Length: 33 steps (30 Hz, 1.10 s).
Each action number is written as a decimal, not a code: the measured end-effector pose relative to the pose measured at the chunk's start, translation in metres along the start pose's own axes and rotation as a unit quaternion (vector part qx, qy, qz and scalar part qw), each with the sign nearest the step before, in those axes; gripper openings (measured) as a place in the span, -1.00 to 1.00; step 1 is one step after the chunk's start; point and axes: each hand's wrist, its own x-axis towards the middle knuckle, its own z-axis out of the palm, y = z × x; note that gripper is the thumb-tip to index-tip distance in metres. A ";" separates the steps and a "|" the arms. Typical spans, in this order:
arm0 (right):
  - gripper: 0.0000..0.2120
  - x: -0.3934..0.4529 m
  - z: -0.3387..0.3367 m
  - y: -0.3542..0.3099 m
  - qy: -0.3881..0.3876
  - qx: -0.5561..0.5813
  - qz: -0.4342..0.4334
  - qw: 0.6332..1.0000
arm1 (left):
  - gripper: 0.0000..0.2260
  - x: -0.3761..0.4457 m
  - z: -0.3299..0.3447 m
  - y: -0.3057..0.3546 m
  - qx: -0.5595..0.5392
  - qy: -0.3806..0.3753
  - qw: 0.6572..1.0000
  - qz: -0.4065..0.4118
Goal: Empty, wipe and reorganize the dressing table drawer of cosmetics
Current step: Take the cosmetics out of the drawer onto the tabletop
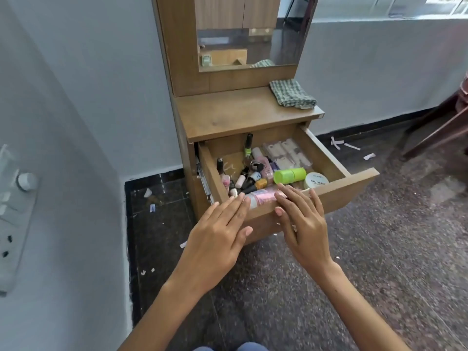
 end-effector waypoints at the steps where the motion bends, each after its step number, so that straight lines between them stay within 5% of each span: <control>1: -0.71 0.007 -0.001 0.000 -0.001 0.004 -0.006 1.000 | -0.55 0.005 -0.005 -0.006 -0.013 0.006 1.000 0.003; 12: -0.66 0.114 0.009 0.042 -0.226 -0.034 -0.011 0.973 | -0.60 0.067 -0.016 -0.077 -0.007 0.015 0.999 -0.028; 20: -0.74 0.173 0.053 0.055 -0.351 0.021 -0.167 0.921 | -0.61 0.095 0.004 -0.085 -0.043 0.042 0.991 -0.120; 25: -0.65 0.183 0.073 0.042 -0.364 0.091 -0.206 0.904 | -0.68 0.099 0.007 -0.084 -0.065 0.053 0.987 -0.135; 33: -0.89 0.176 0.079 0.029 -0.326 0.127 -0.155 0.924 | -0.79 0.106 0.006 -0.092 -0.080 0.061 0.986 -0.136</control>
